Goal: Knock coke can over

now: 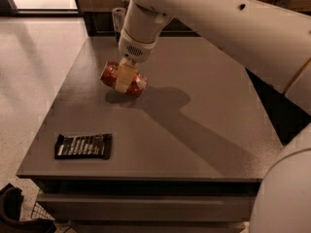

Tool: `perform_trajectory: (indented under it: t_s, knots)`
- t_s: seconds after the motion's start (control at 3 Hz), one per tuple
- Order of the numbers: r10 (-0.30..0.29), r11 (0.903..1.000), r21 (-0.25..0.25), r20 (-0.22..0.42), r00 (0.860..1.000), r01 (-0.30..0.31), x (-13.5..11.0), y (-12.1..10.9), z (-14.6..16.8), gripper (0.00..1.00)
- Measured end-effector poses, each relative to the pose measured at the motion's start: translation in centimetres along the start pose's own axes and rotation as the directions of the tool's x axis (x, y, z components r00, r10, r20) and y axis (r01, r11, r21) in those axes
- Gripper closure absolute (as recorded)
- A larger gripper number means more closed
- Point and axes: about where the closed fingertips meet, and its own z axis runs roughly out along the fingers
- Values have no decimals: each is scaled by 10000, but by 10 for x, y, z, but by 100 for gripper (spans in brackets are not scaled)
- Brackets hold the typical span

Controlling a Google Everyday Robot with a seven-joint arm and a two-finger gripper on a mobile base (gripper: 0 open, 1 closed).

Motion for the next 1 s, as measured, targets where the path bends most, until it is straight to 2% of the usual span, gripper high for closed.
perform_trajectory:
  t_s: [0.33, 0.67, 1.0]
  knots:
    - [-134, 9993, -353, -462, 9988, 118, 3, 3, 15, 100]
    - [-82, 9963, -860, -434, 9990, 44, 9, 10, 38, 97]
    - [-84, 9963, -859, -435, 9990, 46, 9, 10, 38, 74]
